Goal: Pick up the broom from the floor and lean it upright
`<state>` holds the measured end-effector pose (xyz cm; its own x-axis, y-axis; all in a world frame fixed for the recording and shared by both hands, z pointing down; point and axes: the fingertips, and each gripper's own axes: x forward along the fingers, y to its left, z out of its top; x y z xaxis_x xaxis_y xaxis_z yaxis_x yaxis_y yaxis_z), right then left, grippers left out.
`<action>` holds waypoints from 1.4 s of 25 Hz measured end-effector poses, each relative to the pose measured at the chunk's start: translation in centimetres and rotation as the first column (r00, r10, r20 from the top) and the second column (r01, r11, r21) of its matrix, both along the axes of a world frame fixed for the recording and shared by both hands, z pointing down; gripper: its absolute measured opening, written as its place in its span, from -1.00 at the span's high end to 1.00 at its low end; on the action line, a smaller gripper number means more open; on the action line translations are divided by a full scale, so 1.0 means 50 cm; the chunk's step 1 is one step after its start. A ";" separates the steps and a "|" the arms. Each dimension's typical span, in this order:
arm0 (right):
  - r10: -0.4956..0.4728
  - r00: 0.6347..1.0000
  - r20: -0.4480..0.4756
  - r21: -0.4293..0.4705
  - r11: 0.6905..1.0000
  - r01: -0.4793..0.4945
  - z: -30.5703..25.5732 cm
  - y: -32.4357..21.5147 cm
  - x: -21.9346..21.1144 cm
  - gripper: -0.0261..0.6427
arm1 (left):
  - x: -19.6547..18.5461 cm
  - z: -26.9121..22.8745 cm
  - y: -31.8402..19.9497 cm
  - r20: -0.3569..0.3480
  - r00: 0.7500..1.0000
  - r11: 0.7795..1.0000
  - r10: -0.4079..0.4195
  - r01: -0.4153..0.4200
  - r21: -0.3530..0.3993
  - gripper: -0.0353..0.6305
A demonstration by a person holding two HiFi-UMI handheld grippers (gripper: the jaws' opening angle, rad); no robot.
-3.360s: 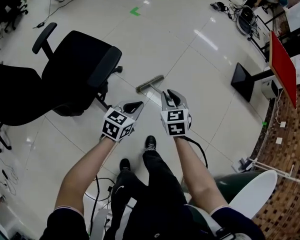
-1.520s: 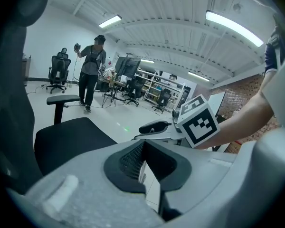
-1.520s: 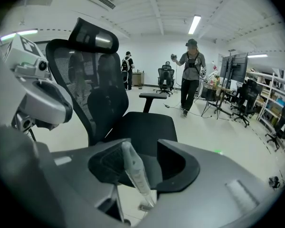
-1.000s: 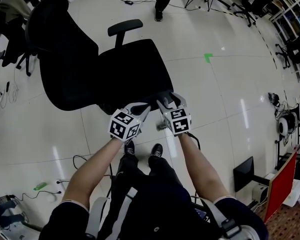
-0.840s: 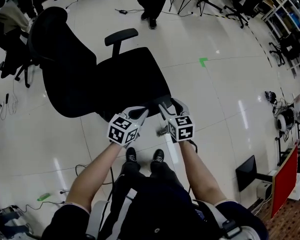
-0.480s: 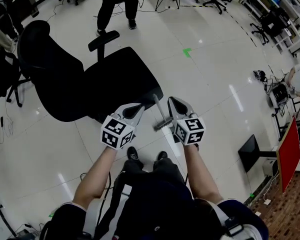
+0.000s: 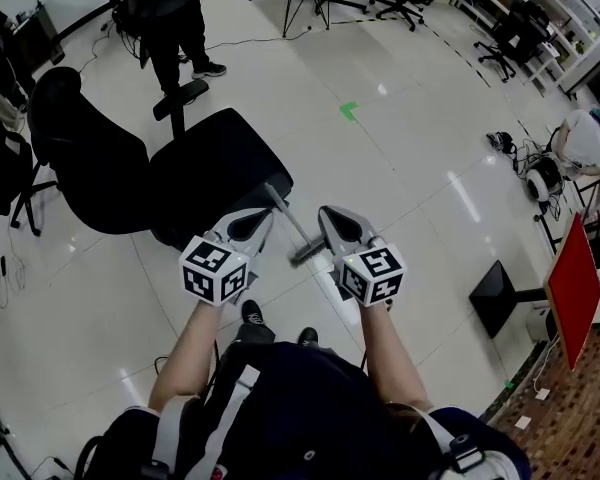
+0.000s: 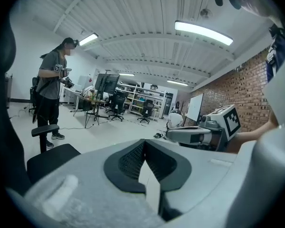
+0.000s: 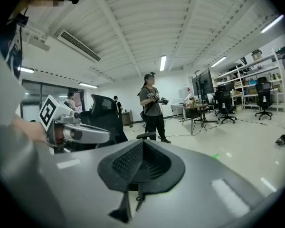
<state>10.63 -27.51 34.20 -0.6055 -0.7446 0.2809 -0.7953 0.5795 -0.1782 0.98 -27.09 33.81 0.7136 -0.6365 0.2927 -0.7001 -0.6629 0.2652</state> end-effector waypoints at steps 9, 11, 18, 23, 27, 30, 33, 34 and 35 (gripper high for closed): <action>-0.048 0.999 0.013 0.065 0.997 0.047 -0.058 0.084 0.053 0.91 | 0.073 -0.041 0.100 0.023 0.999 0.999 -0.039 0.038 0.031 0.89; -0.059 0.998 0.012 0.070 0.996 0.058 -0.065 0.097 0.067 0.91 | 0.086 -0.043 0.118 0.018 0.998 0.998 -0.056 0.055 0.031 0.89; -0.076 0.997 0.016 0.069 0.995 0.075 -0.068 0.139 0.104 0.91 | 0.125 -0.055 0.171 0.002 0.997 0.996 -0.075 0.074 0.039 0.89; -0.083 0.996 0.039 0.074 0.994 0.080 -0.081 0.154 0.116 0.91 | 0.143 -0.069 0.186 -0.008 0.997 0.996 -0.073 0.074 0.051 0.89; -0.086 0.995 0.051 0.082 0.993 0.082 -0.098 0.156 0.117 0.91 | 0.147 -0.075 0.189 -0.008 0.998 0.996 -0.070 0.070 0.052 0.89; -0.086 0.995 0.053 0.087 0.993 0.081 -0.102 0.161 0.118 0.91 | 0.149 -0.075 0.194 -0.013 0.998 0.996 -0.065 0.066 0.052 0.89; -0.089 0.995 0.052 0.092 0.992 0.084 -0.102 0.164 0.119 0.91 | 0.155 -0.077 0.196 -0.016 0.998 0.996 -0.059 0.060 0.058 0.89; -0.090 0.995 0.051 0.092 0.992 0.085 -0.103 0.164 0.119 0.91 | 0.156 -0.078 0.196 -0.016 0.998 0.997 -0.057 0.058 0.059 0.89; -0.091 0.995 0.050 0.092 0.992 0.086 -0.104 0.165 0.118 0.91 | 0.157 -0.079 0.196 -0.016 0.998 0.997 -0.056 0.056 0.060 0.89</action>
<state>16.54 -19.28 28.97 -0.6830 -0.7079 0.1800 -0.7304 0.6631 -0.1637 8.82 -17.27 29.85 0.6801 -0.6918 0.2427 -0.7330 -0.6379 0.2362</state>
